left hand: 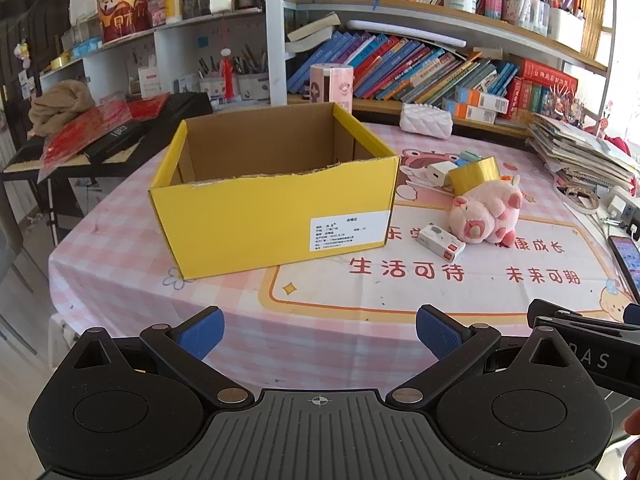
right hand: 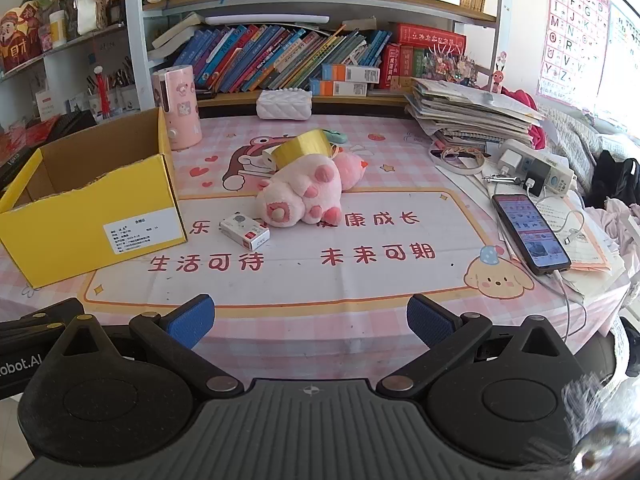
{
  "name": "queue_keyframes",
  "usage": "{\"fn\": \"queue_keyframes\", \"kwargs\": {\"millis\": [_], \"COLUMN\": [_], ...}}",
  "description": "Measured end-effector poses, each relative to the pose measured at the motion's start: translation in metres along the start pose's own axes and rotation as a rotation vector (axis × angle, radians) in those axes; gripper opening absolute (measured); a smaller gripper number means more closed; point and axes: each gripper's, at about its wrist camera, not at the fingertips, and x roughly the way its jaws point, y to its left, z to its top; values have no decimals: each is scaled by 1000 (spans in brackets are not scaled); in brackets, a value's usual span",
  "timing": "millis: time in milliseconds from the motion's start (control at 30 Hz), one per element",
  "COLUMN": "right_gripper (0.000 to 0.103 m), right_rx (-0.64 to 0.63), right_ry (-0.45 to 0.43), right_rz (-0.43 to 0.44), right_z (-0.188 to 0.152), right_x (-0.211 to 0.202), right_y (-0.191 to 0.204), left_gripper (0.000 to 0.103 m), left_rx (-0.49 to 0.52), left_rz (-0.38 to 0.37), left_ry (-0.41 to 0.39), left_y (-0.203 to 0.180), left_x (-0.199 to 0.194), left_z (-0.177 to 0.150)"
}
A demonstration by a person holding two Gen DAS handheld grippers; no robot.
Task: Organize objects
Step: 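Move both tools toward the pink plush pig and white card box, then grasp the white card box with the left tool while the right tool grasps the pink pig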
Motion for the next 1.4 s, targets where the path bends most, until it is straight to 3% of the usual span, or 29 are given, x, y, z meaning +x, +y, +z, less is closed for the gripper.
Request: {"fn": "queue_keyframes", "kwargs": {"millis": [400,667,967,1267,1400], "right_gripper": [103,103,101,101,101], "right_rx": [-14,-45,-75,-38,-21], "right_ry": [42,55,63,110,147], "right_rz": [18,71,185,341,409], "right_z": [14,37,74,114,122], "right_x": [29,60,113,188,216], "right_y": [-13,-31,-53,-66,-65], "left_gripper": [103,103,102,102,101], "left_rx": [-38,-102,-111,-111,-43], "left_rz": [4,54,112,46,49], "left_ry": [56,90,115,147,151], "left_y": [-16,-31,-60,-89,-109], "left_x": [25,48,76,99,108], "left_z": [10,22,34,42,45]}}
